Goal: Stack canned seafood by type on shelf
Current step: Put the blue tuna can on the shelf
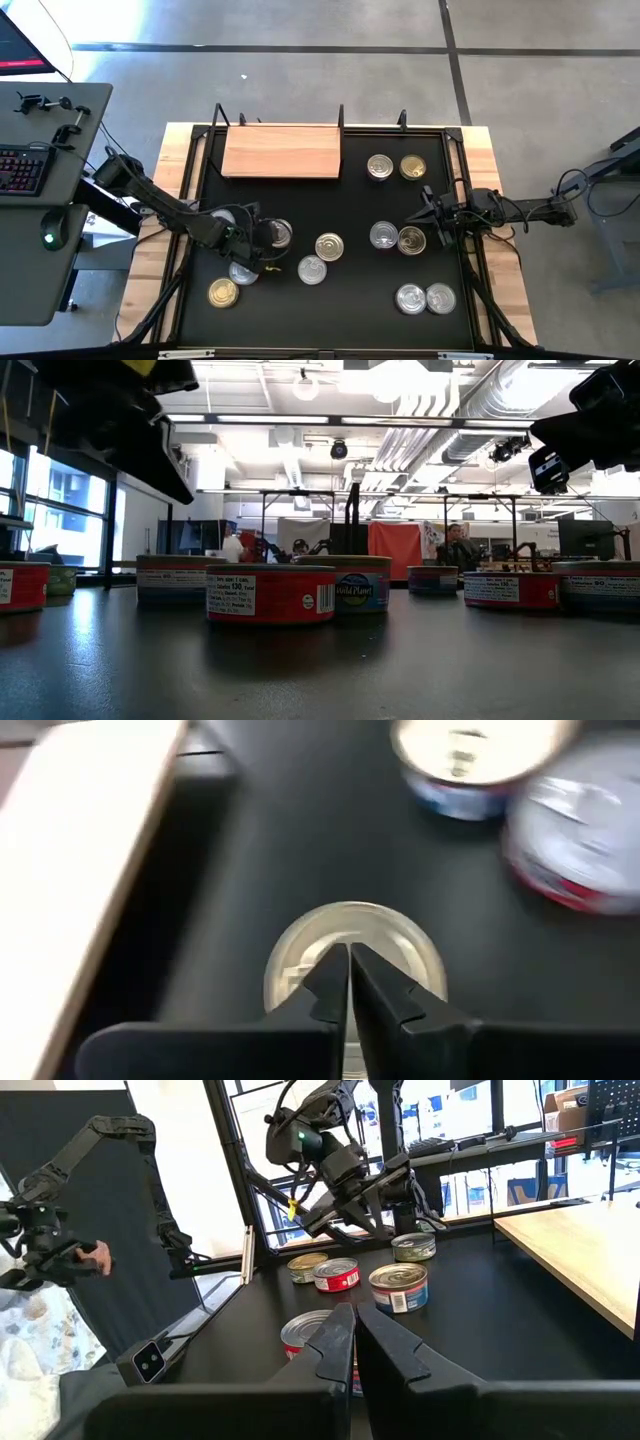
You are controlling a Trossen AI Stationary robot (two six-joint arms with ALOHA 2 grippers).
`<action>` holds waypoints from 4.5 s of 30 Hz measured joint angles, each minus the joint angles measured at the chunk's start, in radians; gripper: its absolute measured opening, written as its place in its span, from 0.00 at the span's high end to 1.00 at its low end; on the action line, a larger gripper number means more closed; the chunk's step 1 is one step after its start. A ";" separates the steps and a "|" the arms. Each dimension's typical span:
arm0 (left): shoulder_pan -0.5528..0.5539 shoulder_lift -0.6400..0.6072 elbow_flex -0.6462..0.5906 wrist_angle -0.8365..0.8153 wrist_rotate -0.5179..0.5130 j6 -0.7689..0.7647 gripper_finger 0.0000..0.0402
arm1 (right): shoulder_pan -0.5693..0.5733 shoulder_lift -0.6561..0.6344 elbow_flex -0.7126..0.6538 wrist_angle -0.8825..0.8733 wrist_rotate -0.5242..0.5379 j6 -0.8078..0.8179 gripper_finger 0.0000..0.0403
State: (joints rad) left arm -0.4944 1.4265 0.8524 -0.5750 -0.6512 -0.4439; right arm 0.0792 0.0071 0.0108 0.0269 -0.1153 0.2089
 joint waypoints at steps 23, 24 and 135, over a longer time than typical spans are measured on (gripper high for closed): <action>-0.001 0.243 -0.087 0.183 0.014 0.397 0.79 | 0.000 0.000 0.000 0.000 0.000 0.000 0.98; -0.001 0.248 -0.087 0.183 0.004 0.396 0.83 | 0.000 0.000 0.000 0.000 0.000 0.000 0.98; 1.354 0.100 0.293 -0.070 0.432 0.438 0.21 | 0.000 0.000 0.000 0.000 0.000 0.000 0.98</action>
State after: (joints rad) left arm 0.8597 1.5262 1.1454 -0.6447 -0.2191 -0.0059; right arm 0.0792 0.0071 0.0108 0.0269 -0.1154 0.2088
